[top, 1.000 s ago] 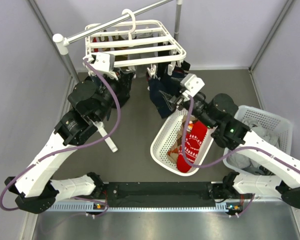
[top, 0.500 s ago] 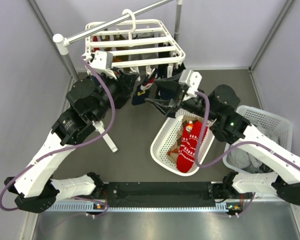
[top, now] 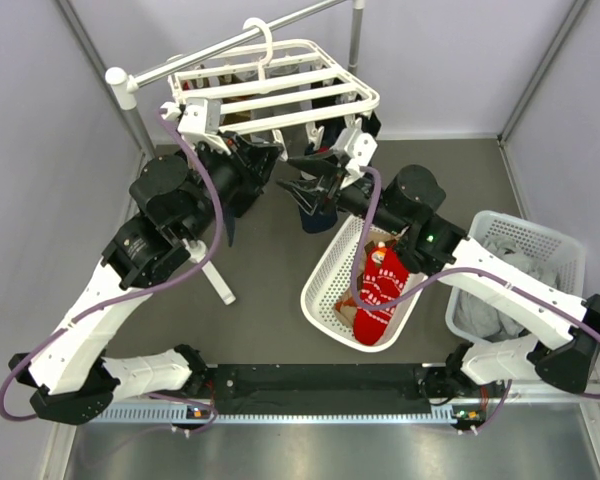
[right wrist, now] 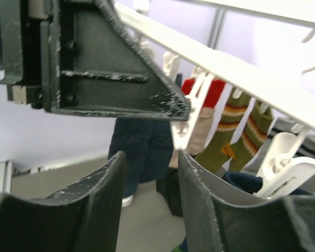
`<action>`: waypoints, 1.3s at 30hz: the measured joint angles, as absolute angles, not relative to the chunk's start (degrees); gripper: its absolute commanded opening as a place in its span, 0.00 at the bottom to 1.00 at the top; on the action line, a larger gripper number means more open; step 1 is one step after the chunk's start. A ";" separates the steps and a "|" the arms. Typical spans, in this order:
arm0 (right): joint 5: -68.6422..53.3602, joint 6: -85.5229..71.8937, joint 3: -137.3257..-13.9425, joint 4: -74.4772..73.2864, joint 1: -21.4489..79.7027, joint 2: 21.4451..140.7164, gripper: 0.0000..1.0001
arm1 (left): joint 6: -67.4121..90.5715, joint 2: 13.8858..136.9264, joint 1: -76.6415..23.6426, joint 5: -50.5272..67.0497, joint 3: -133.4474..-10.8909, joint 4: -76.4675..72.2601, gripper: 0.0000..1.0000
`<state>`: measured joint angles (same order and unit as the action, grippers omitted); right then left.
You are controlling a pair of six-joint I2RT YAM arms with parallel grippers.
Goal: Clip the socks to the hanger
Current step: Open the clamp at the hanger.
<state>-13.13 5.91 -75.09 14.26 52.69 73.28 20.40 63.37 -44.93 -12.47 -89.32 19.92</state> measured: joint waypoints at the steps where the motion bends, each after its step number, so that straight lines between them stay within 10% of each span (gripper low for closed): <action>1: -12.43 5.80 -75.07 15.07 52.69 73.30 0.42 | 20.64 63.42 -44.88 -12.47 -89.47 19.79 0.00; 20: -8.08 5.43 -75.05 21.87 52.69 75.53 0.38 | 22.65 64.27 -44.77 -11.16 -89.93 20.23 0.00; 26: -7.64 5.50 -75.05 22.15 52.69 75.64 0.19 | 22.85 64.27 -44.77 -11.14 -89.97 20.25 0.00; 31: -6.96 5.45 -75.00 22.33 52.69 75.64 0.00 | 22.85 64.20 -44.77 -11.20 -90.06 20.34 0.20; 39: -7.01 3.57 -74.67 23.09 52.69 75.64 0.00 | 22.65 62.63 -44.80 -11.38 -89.89 20.53 0.56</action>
